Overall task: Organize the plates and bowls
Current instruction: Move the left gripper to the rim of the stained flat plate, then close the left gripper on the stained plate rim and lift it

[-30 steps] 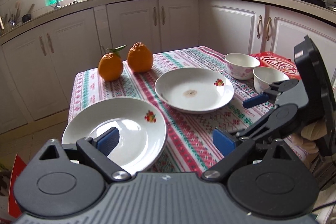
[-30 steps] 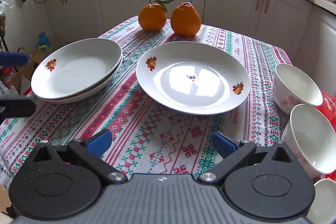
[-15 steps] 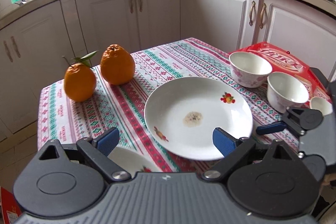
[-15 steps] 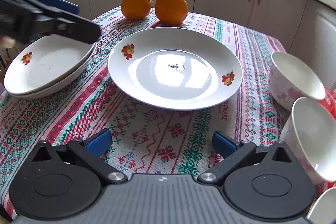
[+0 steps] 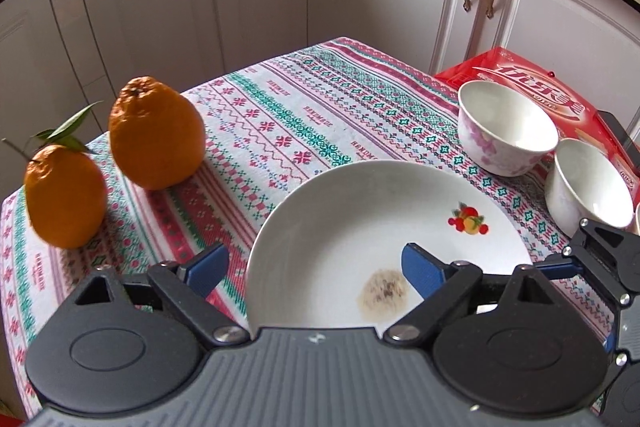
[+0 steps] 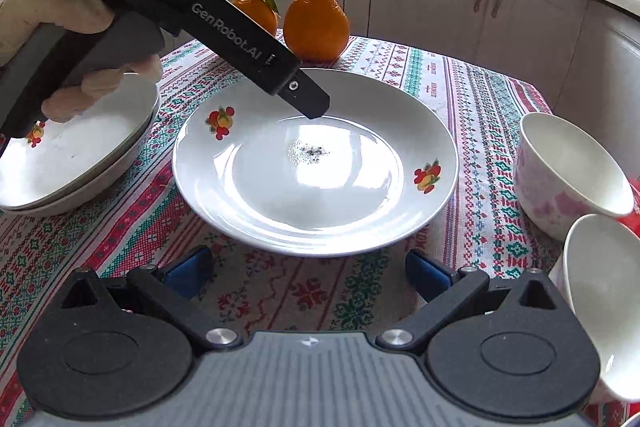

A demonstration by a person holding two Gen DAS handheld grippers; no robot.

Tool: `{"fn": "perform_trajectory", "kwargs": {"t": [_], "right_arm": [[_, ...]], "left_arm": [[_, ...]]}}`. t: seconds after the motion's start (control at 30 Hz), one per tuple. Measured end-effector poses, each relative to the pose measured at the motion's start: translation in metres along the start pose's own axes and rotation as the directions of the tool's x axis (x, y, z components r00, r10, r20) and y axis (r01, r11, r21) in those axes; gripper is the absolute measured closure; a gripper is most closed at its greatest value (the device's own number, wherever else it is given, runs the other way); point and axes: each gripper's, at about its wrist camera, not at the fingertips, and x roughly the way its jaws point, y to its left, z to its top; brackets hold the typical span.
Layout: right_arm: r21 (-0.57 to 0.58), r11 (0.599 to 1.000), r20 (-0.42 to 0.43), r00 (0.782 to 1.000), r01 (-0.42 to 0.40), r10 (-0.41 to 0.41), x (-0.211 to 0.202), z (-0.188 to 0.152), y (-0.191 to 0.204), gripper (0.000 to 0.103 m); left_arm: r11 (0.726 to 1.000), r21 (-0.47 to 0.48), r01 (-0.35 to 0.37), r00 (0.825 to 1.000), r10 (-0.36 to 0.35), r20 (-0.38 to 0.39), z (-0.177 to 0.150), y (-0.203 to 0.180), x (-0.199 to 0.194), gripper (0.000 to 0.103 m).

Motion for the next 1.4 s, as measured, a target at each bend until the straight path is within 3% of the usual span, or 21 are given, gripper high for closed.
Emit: {"fn": "perform_trajectory", "kwargs": {"t": [0.1, 0.47, 0.97, 1.4], "right_arm": [[0.006, 1.0, 0.005, 1.0, 0.008, -0.008, 0.003, 0.002, -0.001, 0.0], [0.004, 1.0, 0.031, 1.0, 0.005, -0.005, 0.001, 0.002, -0.004, 0.008], [-0.01, 1.0, 0.033, 0.999, -0.004, 0.005, 0.003, 0.005, -0.001, 0.009], [-0.053, 0.998, 0.037, 0.999, -0.016, 0.018, -0.018, 0.008, 0.006, 0.009]], "left_arm": [[1.0, 0.002, 0.02, 0.999, -0.02, -0.032, 0.005, 0.003, 0.012, 0.023], [0.998, 0.013, 0.055, 0.995, -0.054, -0.084, 0.011, 0.008, 0.028, 0.033], [0.994, 0.047, 0.099, 0.987, -0.092, -0.132, 0.015, 0.01, 0.035, 0.035], [0.995, 0.035, 0.091, 0.992, -0.087, -0.093, 0.005, 0.003, 0.004, 0.035]]}}
